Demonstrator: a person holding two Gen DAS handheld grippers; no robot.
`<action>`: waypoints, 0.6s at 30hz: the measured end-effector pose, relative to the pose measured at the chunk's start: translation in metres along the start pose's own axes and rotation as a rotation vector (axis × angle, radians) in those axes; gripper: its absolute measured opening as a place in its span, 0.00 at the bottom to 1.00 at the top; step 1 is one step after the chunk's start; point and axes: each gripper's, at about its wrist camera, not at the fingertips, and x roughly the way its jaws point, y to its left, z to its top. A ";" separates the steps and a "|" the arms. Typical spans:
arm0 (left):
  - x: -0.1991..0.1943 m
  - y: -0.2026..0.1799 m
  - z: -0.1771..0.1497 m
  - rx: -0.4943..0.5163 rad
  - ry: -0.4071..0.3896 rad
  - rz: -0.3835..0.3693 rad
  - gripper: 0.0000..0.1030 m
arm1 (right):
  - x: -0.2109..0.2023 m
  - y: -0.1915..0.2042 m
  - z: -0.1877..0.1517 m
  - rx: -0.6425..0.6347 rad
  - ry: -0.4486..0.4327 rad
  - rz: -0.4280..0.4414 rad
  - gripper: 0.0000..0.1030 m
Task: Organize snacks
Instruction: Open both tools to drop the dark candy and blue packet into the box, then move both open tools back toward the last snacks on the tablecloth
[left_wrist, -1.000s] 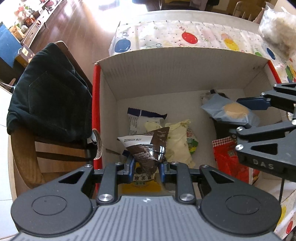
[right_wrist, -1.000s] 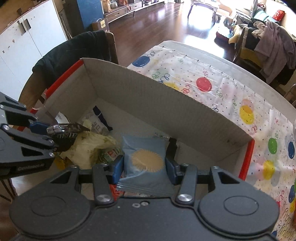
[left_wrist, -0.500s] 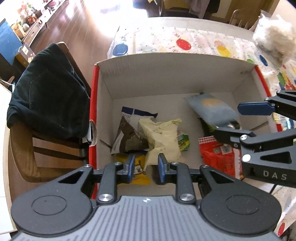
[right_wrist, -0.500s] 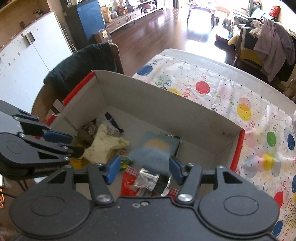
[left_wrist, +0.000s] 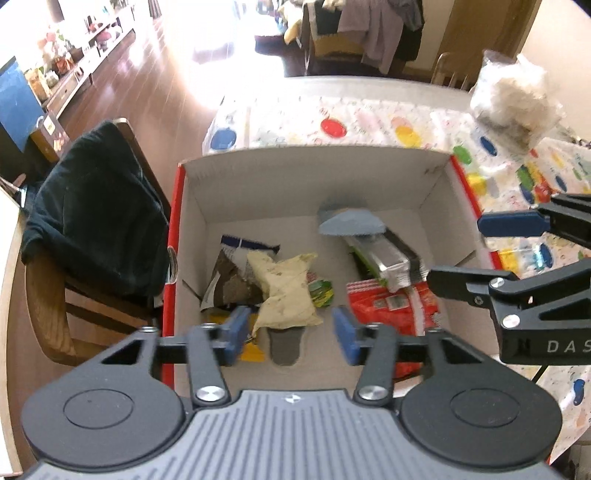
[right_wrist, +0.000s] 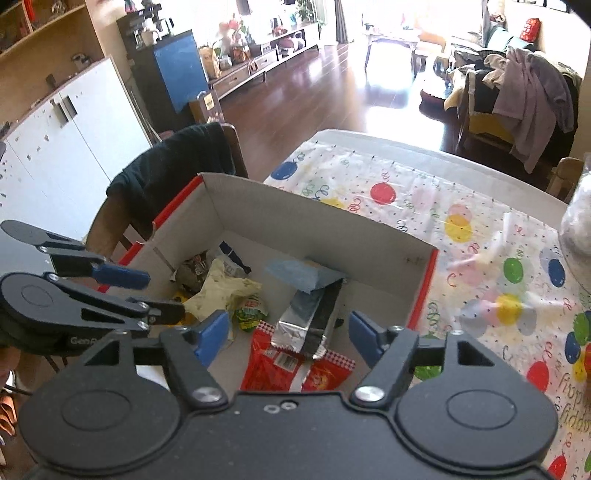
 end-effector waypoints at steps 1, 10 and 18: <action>-0.004 -0.003 -0.001 0.004 -0.012 -0.001 0.54 | -0.004 -0.001 -0.002 0.003 -0.006 0.003 0.72; -0.039 -0.027 -0.011 0.008 -0.127 -0.031 0.62 | -0.052 -0.016 -0.023 0.017 -0.089 0.021 0.79; -0.059 -0.064 -0.020 0.028 -0.200 -0.080 0.70 | -0.097 -0.038 -0.049 0.038 -0.174 0.023 0.84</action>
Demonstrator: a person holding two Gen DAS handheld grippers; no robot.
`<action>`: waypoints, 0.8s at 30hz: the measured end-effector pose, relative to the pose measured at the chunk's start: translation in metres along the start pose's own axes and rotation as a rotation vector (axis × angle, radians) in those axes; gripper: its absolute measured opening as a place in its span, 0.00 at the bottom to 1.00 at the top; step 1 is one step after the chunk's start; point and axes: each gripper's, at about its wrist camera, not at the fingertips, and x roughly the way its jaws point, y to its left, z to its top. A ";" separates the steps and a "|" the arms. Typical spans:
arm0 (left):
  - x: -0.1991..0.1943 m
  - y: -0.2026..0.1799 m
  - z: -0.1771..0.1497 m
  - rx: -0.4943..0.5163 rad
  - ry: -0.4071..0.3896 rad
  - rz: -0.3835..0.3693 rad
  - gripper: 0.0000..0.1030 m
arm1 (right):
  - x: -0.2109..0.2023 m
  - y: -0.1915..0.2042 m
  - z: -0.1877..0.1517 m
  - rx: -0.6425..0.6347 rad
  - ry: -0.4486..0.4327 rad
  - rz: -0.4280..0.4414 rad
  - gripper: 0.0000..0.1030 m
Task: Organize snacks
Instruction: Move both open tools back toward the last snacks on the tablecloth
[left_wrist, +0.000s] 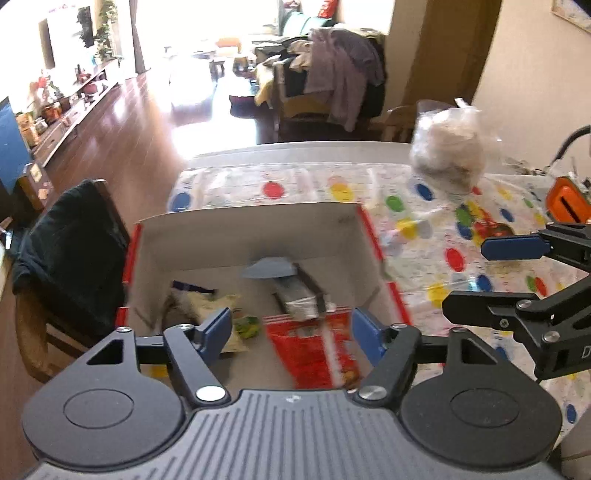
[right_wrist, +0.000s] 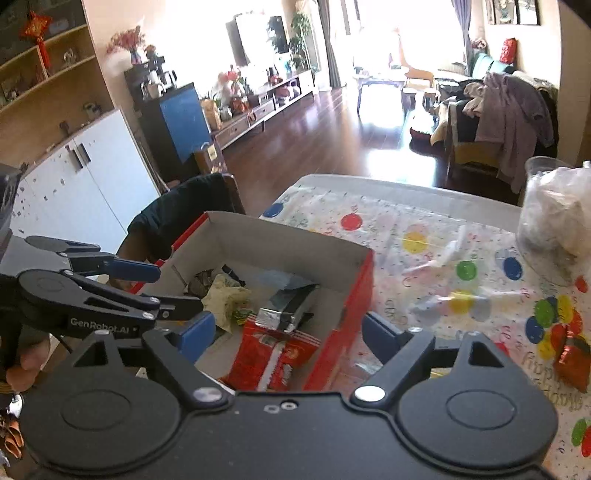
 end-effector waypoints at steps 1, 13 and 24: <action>0.000 -0.005 0.000 0.001 0.000 -0.008 0.70 | -0.005 -0.004 -0.003 0.001 -0.010 -0.004 0.85; 0.000 -0.084 -0.007 0.065 -0.084 -0.048 0.78 | -0.057 -0.061 -0.045 0.078 -0.073 -0.022 0.97; 0.036 -0.163 -0.011 0.088 -0.065 -0.133 0.83 | -0.085 -0.139 -0.086 0.139 -0.067 -0.118 1.00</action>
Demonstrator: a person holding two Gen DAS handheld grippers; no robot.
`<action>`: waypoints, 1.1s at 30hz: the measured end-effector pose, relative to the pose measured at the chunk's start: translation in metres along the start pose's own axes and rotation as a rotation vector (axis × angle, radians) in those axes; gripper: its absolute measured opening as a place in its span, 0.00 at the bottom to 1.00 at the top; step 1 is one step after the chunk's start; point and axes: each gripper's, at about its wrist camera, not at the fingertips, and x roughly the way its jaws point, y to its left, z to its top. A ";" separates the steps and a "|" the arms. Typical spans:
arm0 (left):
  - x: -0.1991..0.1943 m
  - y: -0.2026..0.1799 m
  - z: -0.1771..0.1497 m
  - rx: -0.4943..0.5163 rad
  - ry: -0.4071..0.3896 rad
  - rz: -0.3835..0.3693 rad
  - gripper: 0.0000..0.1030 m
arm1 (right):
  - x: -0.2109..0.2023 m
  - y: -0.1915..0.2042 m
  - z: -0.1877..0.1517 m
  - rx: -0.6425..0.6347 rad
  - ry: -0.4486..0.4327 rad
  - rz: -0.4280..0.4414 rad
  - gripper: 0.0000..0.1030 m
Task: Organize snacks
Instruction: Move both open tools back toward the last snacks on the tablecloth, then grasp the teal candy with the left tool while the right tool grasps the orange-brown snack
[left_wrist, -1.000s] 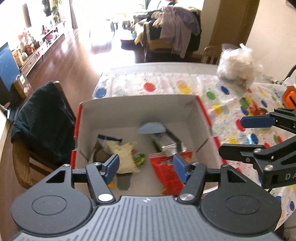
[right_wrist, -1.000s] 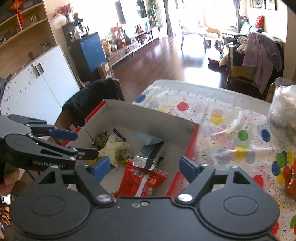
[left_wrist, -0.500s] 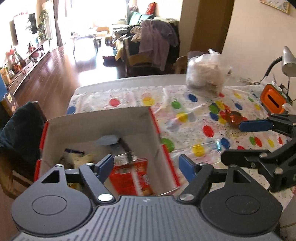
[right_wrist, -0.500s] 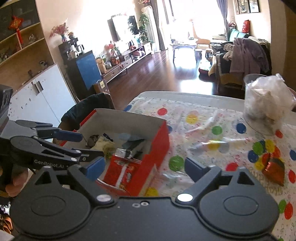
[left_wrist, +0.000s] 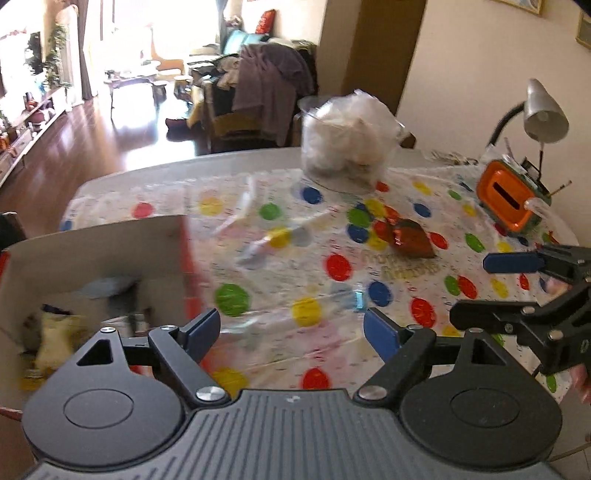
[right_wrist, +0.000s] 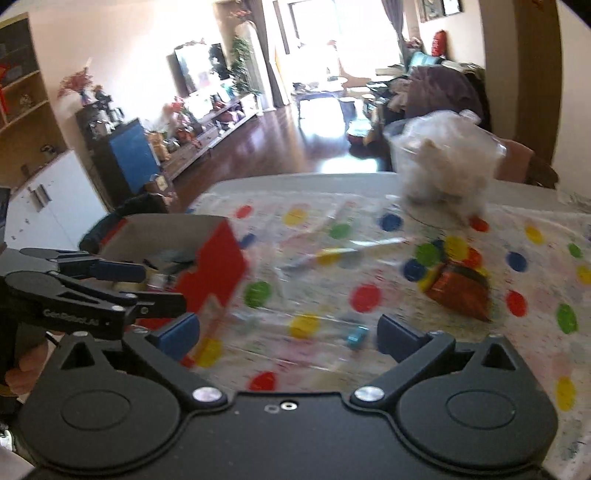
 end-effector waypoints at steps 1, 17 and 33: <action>0.006 -0.007 0.002 0.007 0.005 0.003 0.83 | -0.001 -0.008 0.000 0.000 0.003 -0.013 1.00; 0.099 -0.078 0.024 0.047 0.091 -0.018 0.83 | 0.043 -0.127 0.023 -0.206 0.113 -0.042 1.00; 0.185 -0.093 0.029 0.029 0.261 0.022 0.83 | 0.131 -0.172 0.042 -0.489 0.258 0.075 0.97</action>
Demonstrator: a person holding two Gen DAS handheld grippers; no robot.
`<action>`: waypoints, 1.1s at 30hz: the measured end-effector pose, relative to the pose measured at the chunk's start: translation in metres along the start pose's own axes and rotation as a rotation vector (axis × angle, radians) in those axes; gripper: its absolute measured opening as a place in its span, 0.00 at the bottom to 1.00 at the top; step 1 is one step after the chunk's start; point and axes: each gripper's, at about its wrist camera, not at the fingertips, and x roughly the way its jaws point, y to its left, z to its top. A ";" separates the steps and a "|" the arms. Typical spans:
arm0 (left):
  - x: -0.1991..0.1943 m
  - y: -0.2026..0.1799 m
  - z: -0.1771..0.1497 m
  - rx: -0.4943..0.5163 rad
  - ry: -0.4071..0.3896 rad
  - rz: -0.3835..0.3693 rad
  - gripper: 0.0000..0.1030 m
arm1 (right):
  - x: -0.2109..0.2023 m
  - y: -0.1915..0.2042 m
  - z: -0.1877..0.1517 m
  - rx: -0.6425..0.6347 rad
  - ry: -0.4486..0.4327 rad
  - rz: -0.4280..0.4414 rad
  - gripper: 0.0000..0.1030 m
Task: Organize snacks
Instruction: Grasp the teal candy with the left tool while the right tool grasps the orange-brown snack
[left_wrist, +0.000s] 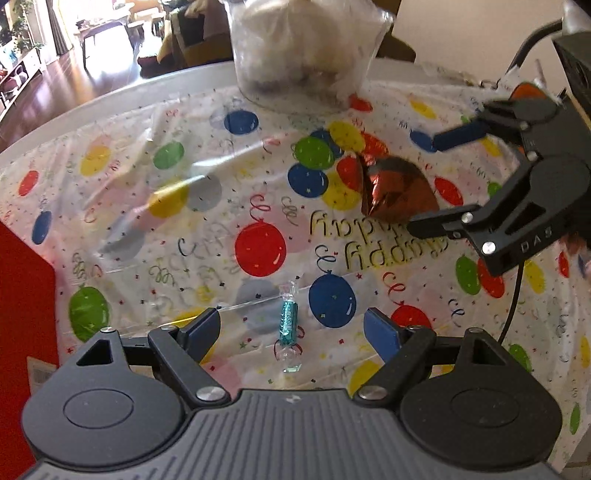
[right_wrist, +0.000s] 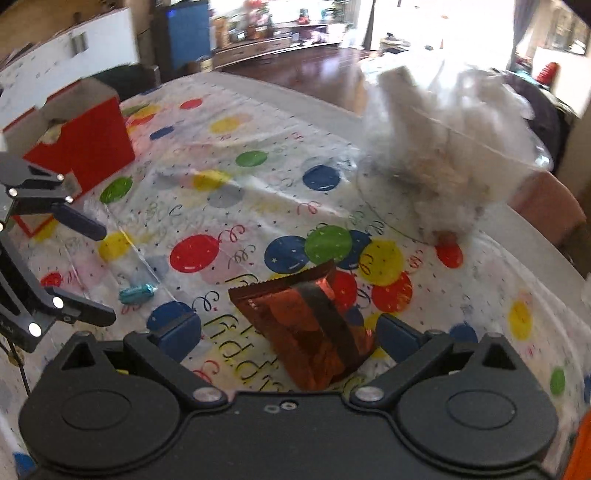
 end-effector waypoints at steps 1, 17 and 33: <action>0.004 0.000 0.001 0.002 0.008 0.005 0.83 | 0.005 -0.002 0.001 -0.019 0.010 0.008 0.96; 0.036 -0.005 0.001 0.085 0.058 -0.021 0.32 | 0.047 -0.011 0.004 -0.114 0.076 0.058 0.67; 0.032 -0.004 -0.002 0.073 0.062 -0.038 0.11 | 0.028 0.003 -0.010 0.074 0.025 -0.031 0.38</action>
